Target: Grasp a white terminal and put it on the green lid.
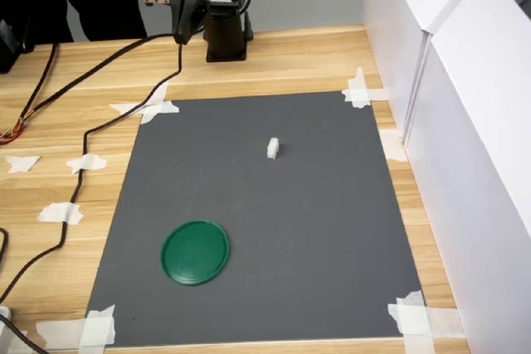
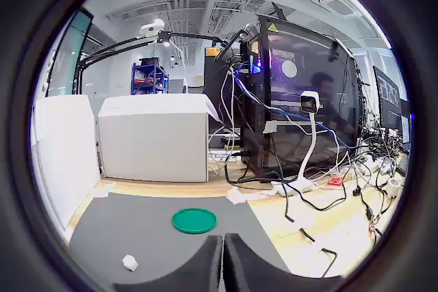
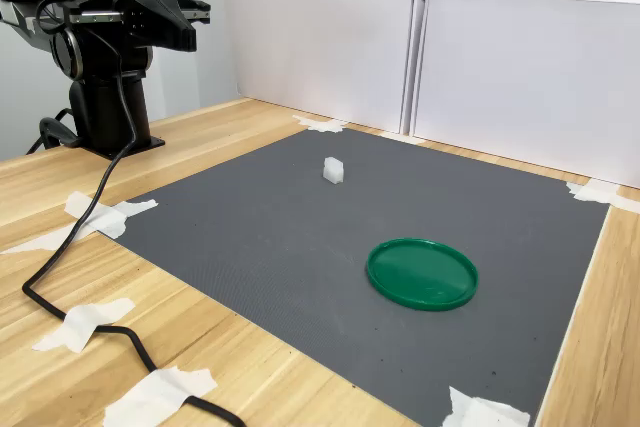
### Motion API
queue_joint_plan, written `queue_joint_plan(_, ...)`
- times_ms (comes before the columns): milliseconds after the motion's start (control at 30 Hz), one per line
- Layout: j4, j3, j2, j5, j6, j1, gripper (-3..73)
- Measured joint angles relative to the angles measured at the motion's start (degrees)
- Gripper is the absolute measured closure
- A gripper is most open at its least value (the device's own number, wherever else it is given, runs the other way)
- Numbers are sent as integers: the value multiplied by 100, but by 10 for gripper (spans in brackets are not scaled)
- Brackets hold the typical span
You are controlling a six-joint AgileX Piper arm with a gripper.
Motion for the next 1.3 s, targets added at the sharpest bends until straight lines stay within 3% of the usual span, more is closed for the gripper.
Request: queue_joint_plan(1300, 0, -58, 9, 227, 0, 0, 711)
